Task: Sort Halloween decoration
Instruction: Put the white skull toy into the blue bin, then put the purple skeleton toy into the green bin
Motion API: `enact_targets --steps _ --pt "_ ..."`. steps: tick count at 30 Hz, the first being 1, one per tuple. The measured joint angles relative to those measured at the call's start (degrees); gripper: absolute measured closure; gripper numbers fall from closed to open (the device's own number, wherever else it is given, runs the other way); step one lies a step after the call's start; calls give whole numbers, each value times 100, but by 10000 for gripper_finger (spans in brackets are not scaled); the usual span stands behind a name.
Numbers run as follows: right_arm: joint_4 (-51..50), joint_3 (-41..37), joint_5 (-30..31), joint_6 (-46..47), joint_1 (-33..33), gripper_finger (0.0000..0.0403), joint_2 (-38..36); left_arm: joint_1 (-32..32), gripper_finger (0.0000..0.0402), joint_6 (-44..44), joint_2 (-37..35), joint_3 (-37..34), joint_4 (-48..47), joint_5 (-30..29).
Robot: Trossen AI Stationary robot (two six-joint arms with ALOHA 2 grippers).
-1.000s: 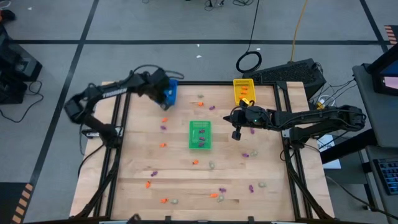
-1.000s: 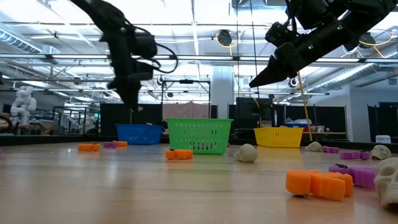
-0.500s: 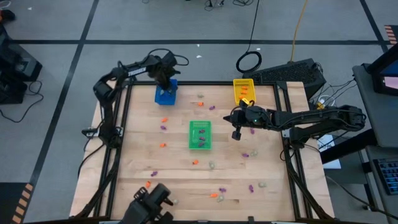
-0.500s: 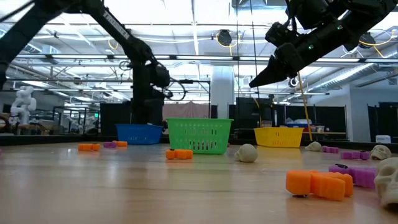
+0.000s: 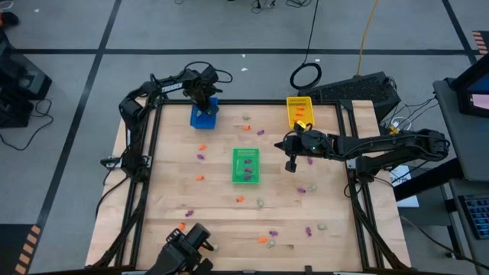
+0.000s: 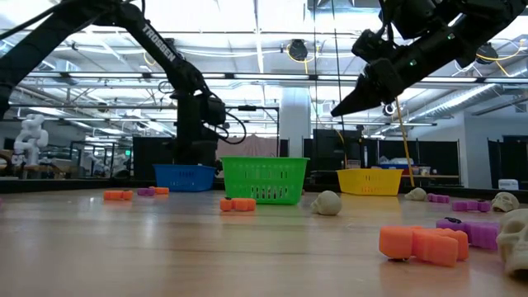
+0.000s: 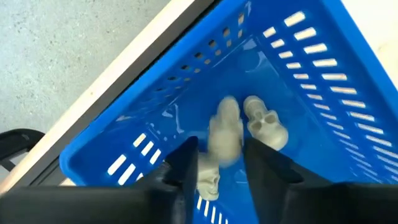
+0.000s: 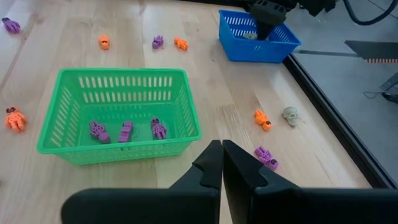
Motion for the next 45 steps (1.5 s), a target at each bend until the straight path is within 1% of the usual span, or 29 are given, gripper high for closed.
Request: enact_targets --steps 2,4,6,8,12,17,19,22,26,30,34,39,42,45 --pt "2 0 0 0 -1 403 0 0 252 10 -9 0 -22 -5" --pt "2 0 0 0 -1 403 0 0 241 -12 -9 0 -41 -9" --pt "-12 0 0 12 1 403 0 0 239 -7 -11 0 -83 -13" --pt "-52 0 0 41 0 403 0 -23 247 66 -76 -7 -78 -28" --pt "-72 0 4 44 1 403 0 -168 292 162 -452 -40 219 -114" --pt "-76 0 8 39 1 403 0 -449 378 73 -1220 -585 1196 -123" --pt "-79 0 9 37 1 403 0 -594 395 -22 -1562 -905 1580 -124" --pt "-86 0 9 37 0 403 0 -862 393 -77 -2120 -1515 1998 -130" --pt "-147 0 9 37 1 403 0 -1293 396 -323 -2916 -2508 2838 -178" --pt "-288 -1 6 135 1 403 0 -1820 400 -602 -3653 -3598 3928 -279" --pt "-437 0 2 350 3 403 0 -2438 401 -740 -4248 -4711 5342 -298" --pt "-908 -2 15 834 115 403 0 -3252 401 -917 -4553 -5898 7331 -296" --pt "-1261 -1 19 1153 368 403 0 -3690 401 -869 -4553 -6393 8340 -298" --pt "-1777 7 15 1490 761 403 0 -4087 402 -638 -4554 -6747 9080 -298"
